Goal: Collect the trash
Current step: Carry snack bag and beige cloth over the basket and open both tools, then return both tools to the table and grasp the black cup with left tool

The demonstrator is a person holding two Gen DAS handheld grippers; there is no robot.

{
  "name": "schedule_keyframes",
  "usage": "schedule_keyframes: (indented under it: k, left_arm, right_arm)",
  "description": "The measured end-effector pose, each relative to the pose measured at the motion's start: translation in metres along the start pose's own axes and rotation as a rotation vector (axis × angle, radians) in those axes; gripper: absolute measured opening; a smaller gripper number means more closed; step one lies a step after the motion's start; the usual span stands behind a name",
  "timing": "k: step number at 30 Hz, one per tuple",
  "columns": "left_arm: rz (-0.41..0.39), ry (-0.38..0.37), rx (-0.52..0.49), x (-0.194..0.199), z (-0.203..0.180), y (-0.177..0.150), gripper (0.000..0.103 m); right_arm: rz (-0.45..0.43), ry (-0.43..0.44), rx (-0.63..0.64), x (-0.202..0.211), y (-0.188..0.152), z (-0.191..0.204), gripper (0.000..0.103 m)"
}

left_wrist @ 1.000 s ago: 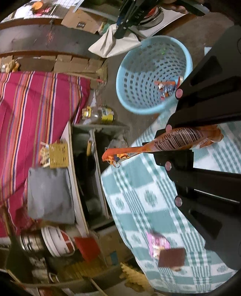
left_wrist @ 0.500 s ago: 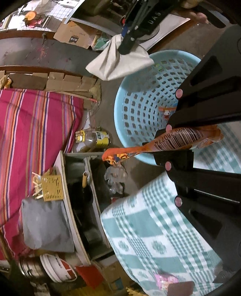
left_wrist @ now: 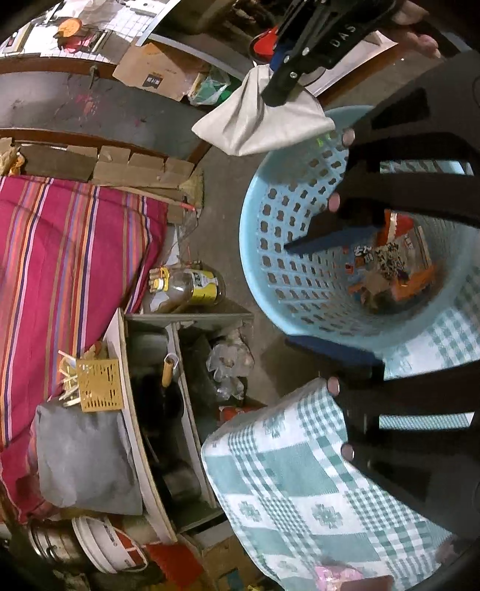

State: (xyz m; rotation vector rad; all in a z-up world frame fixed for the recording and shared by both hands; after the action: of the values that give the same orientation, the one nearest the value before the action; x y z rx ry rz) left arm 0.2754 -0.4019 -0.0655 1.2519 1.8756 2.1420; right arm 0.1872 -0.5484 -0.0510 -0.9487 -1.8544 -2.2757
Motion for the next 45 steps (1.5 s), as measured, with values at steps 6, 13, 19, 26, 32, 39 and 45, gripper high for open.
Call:
schedule_keyframes:
  k: [6, 13, 19, 26, 32, 39, 45]
  left_arm:
    - [-0.046, 0.083, 0.007, 0.028, 0.031, 0.004, 0.080]
    - [-0.073, 0.181, 0.009, 0.069, 0.079, 0.002, 0.095]
    - [-0.076, 0.268, 0.036, 0.112, 0.133, -0.014, 0.097]
    - [-0.052, 0.379, 0.086, 0.154, 0.201, -0.045, 0.097]
    - [-0.050, 0.444, 0.102, 0.177, 0.242, -0.067, 0.097]
    - [-0.011, 0.432, 0.140, 0.183, 0.261, -0.097, 0.097]
    - [0.062, 0.419, 0.177, 0.170, 0.271, -0.126, 0.097]
  right_arm:
    - [0.003, 0.007, 0.011, -0.002, 0.000, 0.006, 0.023]
    - [0.029, 0.020, 0.040, -0.009, -0.004, 0.027, 0.036]
    - [0.068, -0.027, 0.054, -0.019, -0.016, 0.033, 0.067]
    - [0.053, 0.015, 0.019, -0.005, -0.015, 0.060, 0.083]
    - [0.032, 0.088, 0.058, 0.010, -0.016, 0.111, 0.090]
    - [0.018, 0.155, 0.136, 0.023, -0.026, 0.176, 0.091]
    - [0.020, 0.171, 0.184, 0.024, -0.034, 0.206, 0.091]
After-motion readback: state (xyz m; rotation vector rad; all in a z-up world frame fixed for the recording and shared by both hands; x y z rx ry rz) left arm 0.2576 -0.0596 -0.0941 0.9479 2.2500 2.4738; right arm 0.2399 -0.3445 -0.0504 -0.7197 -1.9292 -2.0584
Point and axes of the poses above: each gripper's, at about its wrist camera, not at the fingertips, and x roughly against the way its jaws point, z to its left, y to its top, the point moved 8 cm from there along -x, roughly the way its jaws point, and after that the axes turned 8 degrees about -z, right-handed, at the moved point
